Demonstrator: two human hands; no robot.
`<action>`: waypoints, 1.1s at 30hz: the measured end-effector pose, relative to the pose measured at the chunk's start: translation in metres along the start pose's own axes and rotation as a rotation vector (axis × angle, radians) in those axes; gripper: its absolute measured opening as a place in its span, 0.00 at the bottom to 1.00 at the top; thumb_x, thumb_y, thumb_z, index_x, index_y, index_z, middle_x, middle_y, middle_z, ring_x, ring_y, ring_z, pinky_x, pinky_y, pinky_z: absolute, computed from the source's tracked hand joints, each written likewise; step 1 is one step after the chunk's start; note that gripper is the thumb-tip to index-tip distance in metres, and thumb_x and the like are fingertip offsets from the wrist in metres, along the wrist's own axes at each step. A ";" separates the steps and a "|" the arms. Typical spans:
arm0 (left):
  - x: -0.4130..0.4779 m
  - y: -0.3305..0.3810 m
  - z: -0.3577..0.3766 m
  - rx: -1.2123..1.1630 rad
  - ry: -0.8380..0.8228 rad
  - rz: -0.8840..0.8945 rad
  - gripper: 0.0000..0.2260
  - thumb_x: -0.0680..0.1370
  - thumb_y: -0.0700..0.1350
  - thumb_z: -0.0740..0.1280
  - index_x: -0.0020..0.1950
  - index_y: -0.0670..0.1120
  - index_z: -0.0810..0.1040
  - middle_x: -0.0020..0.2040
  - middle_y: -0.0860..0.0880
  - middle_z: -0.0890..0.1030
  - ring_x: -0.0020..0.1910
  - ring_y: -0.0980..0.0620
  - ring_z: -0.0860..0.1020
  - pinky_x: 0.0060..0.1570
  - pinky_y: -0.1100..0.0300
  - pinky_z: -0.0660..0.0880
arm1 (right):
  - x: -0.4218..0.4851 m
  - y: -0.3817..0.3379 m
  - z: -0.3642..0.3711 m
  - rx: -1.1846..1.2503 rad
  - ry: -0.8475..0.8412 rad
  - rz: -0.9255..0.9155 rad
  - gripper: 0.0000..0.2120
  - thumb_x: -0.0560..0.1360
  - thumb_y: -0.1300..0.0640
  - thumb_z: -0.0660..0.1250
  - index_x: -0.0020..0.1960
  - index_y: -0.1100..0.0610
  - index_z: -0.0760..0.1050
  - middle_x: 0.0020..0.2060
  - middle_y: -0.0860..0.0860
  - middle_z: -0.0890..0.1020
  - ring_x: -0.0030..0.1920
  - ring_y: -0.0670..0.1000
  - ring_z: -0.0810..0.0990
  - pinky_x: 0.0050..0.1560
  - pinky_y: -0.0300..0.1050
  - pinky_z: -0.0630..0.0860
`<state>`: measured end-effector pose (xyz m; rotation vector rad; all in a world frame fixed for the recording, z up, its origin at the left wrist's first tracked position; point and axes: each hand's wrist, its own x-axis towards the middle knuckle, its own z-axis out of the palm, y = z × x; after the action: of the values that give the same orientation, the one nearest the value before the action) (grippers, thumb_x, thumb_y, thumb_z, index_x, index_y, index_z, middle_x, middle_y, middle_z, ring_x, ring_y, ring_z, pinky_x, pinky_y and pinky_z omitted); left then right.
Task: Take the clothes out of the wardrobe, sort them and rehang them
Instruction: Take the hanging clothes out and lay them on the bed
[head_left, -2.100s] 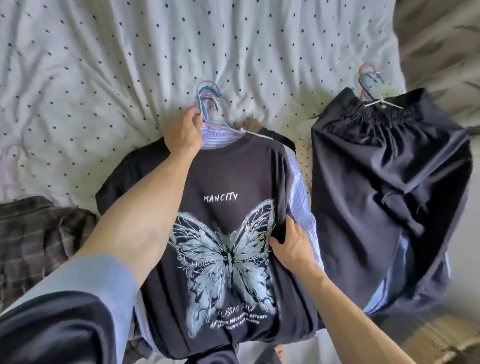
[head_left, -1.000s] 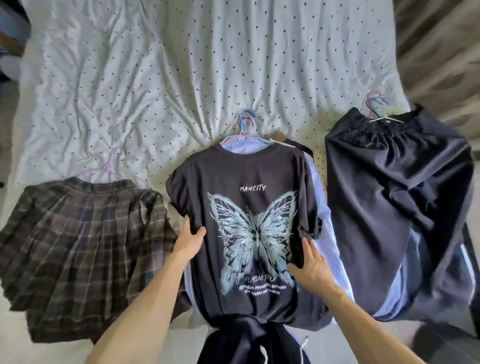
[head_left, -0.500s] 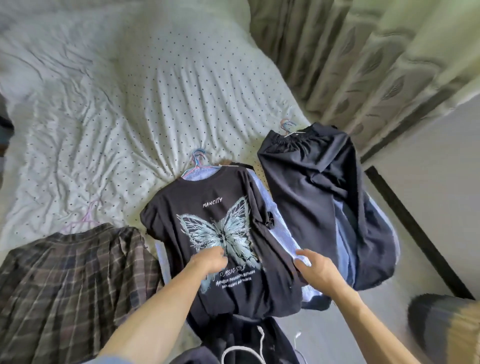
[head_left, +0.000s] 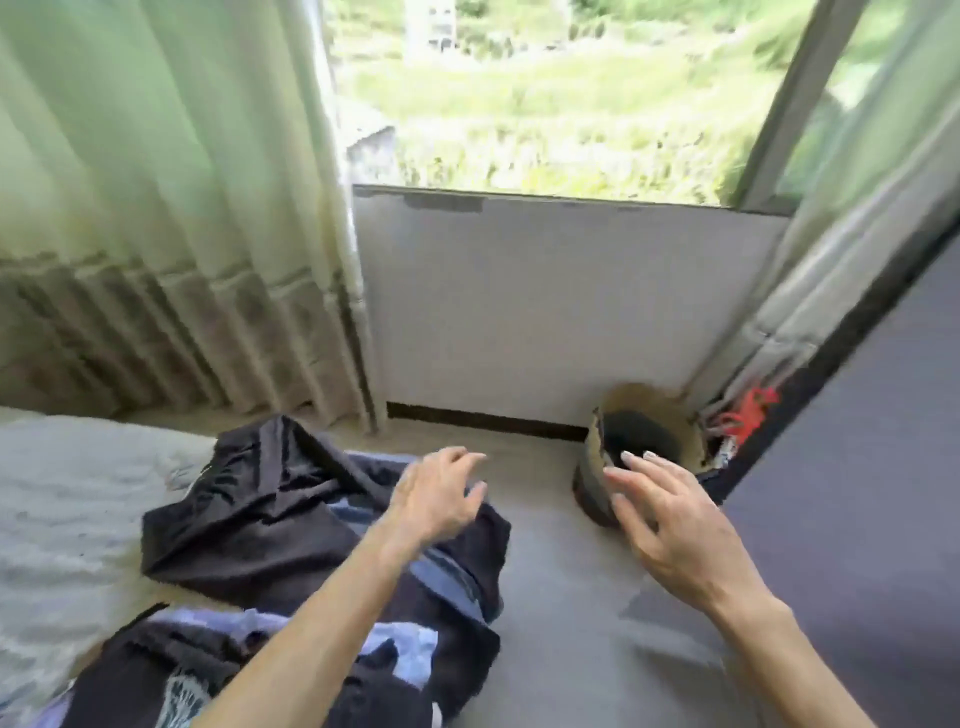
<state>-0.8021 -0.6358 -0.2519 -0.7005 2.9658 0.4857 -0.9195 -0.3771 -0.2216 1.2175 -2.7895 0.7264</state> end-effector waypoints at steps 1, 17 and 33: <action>0.015 0.027 -0.007 0.015 0.014 0.071 0.21 0.81 0.55 0.60 0.75 0.56 0.68 0.76 0.52 0.68 0.72 0.49 0.69 0.71 0.52 0.65 | -0.008 0.018 -0.017 -0.009 0.058 0.040 0.15 0.79 0.50 0.66 0.65 0.46 0.78 0.68 0.44 0.76 0.73 0.47 0.67 0.74 0.44 0.62; 0.093 0.390 -0.020 0.103 -0.043 1.083 0.21 0.82 0.56 0.58 0.76 0.61 0.65 0.75 0.58 0.68 0.74 0.52 0.66 0.71 0.55 0.64 | -0.188 0.137 -0.169 -0.208 0.504 0.851 0.24 0.78 0.39 0.52 0.66 0.46 0.78 0.68 0.43 0.76 0.72 0.44 0.67 0.71 0.31 0.53; 0.061 0.628 -0.026 -0.120 0.128 1.671 0.29 0.81 0.53 0.63 0.80 0.59 0.56 0.81 0.47 0.54 0.79 0.44 0.56 0.75 0.40 0.57 | -0.307 0.145 -0.201 -0.261 0.587 1.418 0.25 0.83 0.45 0.56 0.78 0.47 0.58 0.75 0.41 0.64 0.75 0.44 0.60 0.72 0.40 0.63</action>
<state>-1.1352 -0.1381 -0.0527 1.9351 2.8246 0.5764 -0.8402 0.0048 -0.1608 -1.0280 -2.6303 0.4840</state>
